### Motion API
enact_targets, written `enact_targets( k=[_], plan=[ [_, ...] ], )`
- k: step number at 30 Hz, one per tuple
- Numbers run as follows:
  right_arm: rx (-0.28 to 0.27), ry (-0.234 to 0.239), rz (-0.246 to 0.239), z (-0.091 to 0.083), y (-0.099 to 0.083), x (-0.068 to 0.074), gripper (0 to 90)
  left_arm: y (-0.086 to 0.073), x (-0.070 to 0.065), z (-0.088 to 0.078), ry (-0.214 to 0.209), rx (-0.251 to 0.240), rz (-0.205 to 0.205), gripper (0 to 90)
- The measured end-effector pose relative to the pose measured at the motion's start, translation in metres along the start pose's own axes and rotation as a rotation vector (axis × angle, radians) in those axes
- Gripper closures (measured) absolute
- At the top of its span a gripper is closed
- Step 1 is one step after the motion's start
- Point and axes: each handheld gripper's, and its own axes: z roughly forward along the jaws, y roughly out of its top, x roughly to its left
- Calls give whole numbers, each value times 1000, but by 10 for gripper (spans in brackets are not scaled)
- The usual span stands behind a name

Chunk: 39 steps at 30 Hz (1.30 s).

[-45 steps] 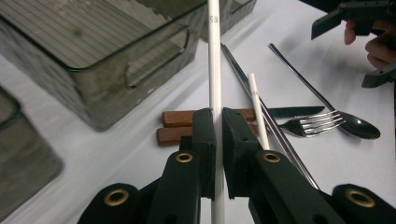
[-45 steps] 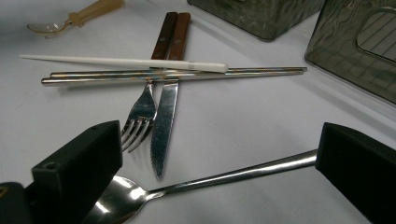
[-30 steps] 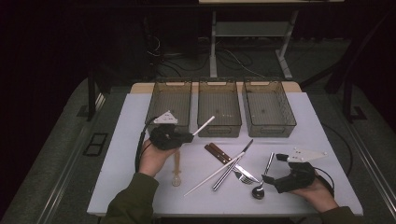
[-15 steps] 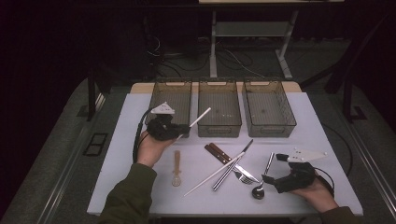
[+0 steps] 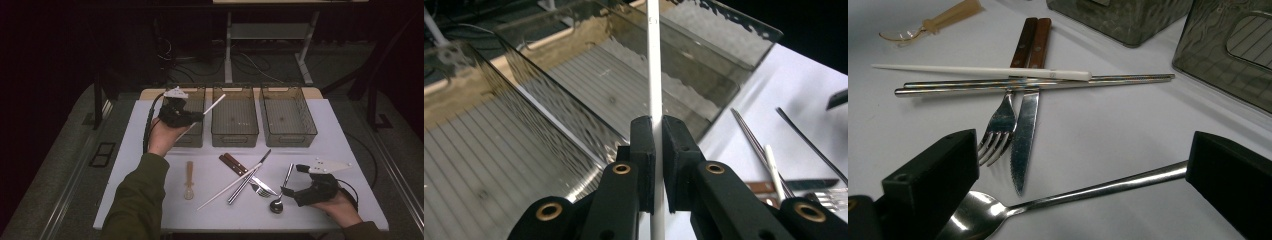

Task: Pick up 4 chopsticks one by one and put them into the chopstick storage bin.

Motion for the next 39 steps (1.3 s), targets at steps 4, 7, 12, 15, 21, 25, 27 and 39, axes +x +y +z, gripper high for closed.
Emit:
enact_targets(
  k=[4, 7, 12, 15, 21, 25, 27, 39],
  plan=[
    [-2, 0, 1, 0, 0, 0, 5, 10, 7, 4, 24, 8, 13, 838],
    [-2, 0, 0, 0, 0, 0, 5, 14, 15, 8, 41, 9, 10, 837],
    [-4, 2, 3, -1, 0, 0, 5, 18, 32, 10, 72, 3, -6, 838],
    [-5, 3, 6, -1, 0, 0, 5, 20, 41, 11, 91, 3, -4, 838],
    [-7, 3, 8, -1, 0, 0, 5, 21, 56, 14, 105, -10, -2, 837],
    [-8, 3, 9, -1, 0, 0, 5, 17, 66, 17, 120, -20, -5, 837],
    [-6, 3, 9, -2, 0, 0, 5, 15, 71, 19, 135, -21, -6, 837],
    [-6, 0, 17, -2, -2, -1, 5, -7, 82, 33, 178, -28, -30, 836]
  ],
)
